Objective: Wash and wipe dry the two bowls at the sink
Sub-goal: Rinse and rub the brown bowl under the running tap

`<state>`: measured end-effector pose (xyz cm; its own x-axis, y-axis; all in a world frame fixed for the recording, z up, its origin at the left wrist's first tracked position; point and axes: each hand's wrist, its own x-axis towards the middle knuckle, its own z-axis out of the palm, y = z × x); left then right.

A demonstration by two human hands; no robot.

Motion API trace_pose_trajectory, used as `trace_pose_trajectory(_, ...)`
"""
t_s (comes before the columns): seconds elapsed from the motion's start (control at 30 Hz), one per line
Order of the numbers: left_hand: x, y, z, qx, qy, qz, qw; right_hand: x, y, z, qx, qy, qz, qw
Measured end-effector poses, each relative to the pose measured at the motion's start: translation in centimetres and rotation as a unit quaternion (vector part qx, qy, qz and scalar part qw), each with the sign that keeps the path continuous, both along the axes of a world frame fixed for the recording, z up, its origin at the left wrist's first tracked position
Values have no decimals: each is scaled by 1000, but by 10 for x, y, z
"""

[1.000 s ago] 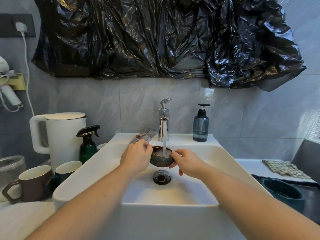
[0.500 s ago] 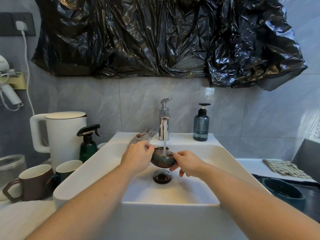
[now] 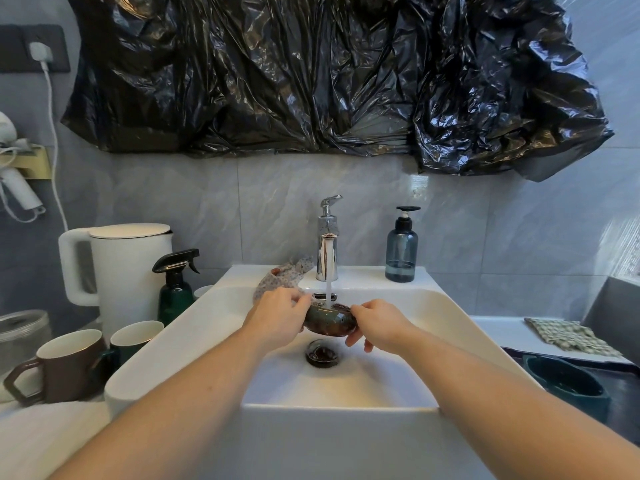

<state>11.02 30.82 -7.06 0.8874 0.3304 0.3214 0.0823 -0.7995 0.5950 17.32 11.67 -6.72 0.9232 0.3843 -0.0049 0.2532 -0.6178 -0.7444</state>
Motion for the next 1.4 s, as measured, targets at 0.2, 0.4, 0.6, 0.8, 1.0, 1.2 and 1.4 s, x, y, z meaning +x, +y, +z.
trace_pose_trajectory(0.2, -3, -2, 2, -8, 14, -14, 1000, 1, 0, 0, 14, -18, -23, 999)
trace_pose_trajectory(0.4, -3, -4, 1, -15, 30, -31, 999, 1, -3, 1, 33, -50, -46, 997)
trace_pose_trajectory(0.6, -2, -4, 0, -22, 36, -30, 999, 2, -3, 1, 63, -76, -49, 994)
trace_pose_trajectory(0.8, -2, -4, 0, -21, 37, -29, 999, -2, -2, 3, 90, -90, -56, 990)
trace_pose_trajectory(1.0, -3, -4, 1, 4, 19, -24, 1000, -4, 0, 4, 95, -86, -54, 990)
trace_pose_trajectory(1.2, -5, -4, 3, 13, -3, -15, 1000, -4, -1, 4, 82, -92, -47, 991)
trace_pose_trajectory(1.4, -8, -6, 6, 12, -26, -1, 1000, 0, 0, 2, 66, -76, -27, 995)
